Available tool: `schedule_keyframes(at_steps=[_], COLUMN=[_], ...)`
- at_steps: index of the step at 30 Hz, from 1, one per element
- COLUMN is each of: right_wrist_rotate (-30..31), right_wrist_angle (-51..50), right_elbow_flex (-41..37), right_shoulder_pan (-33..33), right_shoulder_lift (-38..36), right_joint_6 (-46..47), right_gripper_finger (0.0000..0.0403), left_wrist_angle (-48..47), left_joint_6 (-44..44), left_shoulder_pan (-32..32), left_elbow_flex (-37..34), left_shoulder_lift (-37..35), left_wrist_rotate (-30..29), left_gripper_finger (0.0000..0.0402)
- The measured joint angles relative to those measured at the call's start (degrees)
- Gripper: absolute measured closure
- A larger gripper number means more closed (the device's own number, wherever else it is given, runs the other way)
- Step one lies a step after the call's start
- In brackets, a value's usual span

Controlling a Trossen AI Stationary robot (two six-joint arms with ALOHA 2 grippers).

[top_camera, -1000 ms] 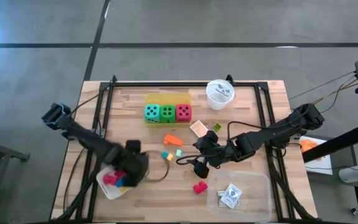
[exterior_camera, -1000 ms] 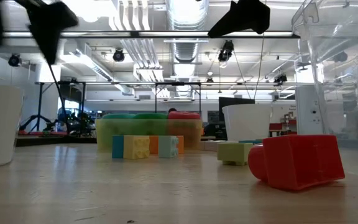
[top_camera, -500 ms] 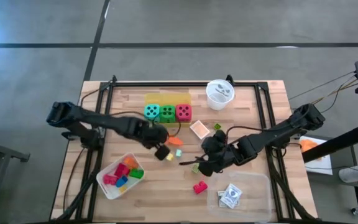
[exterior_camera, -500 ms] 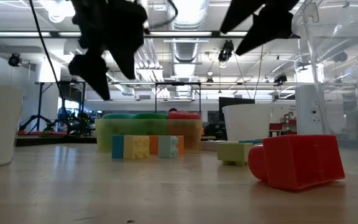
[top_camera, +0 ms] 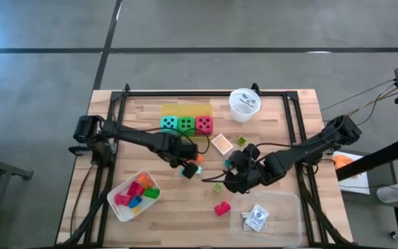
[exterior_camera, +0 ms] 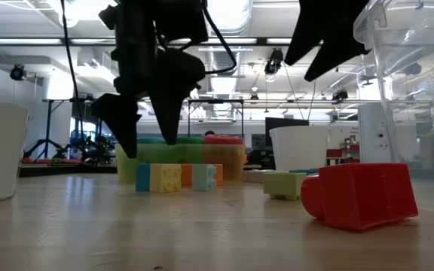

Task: Pick & Place Toys
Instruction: Put the blue game piece into the white bin

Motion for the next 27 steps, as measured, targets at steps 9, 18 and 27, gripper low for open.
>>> schedule_keyframes(at_steps=[9, 18, 27], right_wrist_rotate=[0.86, 1.03, 1.03], right_wrist_angle=[0.09, 0.51, 0.88], right_elbow_flex=[-3.38, -4.36, -5.09], right_shoulder_pan=[0.0, 0.21, 0.24], right_shoulder_lift=[-0.03, -0.05, -0.07], right_joint_6=[2.53, 2.56, 1.28], right_gripper_finger=[0.0039, 0.0039, 0.0039], left_wrist_angle=[-1.95, -2.75, -2.81], left_joint_6=[-14.66, -24.14, -28.06], left_shoulder_pan=[0.07, -0.73, -3.21], left_elbow_flex=[0.18, 0.18, 0.18], left_shoulder_lift=[1.56, 2.07, 3.83], left_wrist_rotate=[-2.91, -6.42, -6.23], left_gripper_finger=[0.0005, 0.0005, 0.0005])
